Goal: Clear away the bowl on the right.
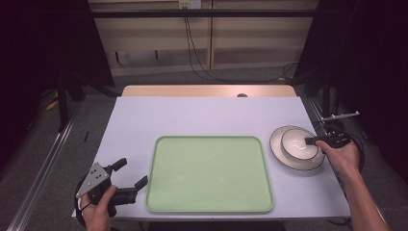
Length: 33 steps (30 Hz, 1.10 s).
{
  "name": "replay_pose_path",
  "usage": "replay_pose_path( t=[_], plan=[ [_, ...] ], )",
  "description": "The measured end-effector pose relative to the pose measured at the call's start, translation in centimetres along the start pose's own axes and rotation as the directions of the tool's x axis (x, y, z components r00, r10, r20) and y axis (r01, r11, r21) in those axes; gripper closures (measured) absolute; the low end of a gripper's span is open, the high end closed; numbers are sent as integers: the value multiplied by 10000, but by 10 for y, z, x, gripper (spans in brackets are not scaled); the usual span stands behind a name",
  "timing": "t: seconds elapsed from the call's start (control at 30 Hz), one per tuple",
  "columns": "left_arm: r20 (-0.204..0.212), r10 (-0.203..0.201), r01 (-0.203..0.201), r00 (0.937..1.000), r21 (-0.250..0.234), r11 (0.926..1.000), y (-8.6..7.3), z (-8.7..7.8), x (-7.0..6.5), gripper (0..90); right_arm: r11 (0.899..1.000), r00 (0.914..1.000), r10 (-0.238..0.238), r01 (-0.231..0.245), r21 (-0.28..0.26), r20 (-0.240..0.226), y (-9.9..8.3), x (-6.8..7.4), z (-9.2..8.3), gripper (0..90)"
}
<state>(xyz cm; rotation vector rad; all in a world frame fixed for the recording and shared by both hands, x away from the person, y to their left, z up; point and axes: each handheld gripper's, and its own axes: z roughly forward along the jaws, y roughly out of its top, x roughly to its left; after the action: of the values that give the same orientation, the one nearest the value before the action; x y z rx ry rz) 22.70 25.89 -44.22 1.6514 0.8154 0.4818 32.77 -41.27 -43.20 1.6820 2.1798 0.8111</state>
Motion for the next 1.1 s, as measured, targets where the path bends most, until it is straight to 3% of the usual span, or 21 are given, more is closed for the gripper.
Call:
replay_pose_path(
  t=[0.63,0.87,1.0,1.1],
  plan=[
    [-27,112,-112,9999,10,9999,0,0,-1,7,9997,9999,136,-135,-217,57,-2,-4,-7,837],
    [-134,117,-117,9998,35,9999,0,-1,0,7,9993,9998,163,-167,-321,-129,-2,-4,-8,834],
    [-52,107,-106,9999,18,9999,0,-1,0,7,9984,9999,71,-66,-562,93,-2,-3,-9,833],
    [-49,47,-47,10000,-30,10000,0,-1,0,7,9983,9999,148,-152,-565,-71,-1,-3,-10,834]
  ],
)
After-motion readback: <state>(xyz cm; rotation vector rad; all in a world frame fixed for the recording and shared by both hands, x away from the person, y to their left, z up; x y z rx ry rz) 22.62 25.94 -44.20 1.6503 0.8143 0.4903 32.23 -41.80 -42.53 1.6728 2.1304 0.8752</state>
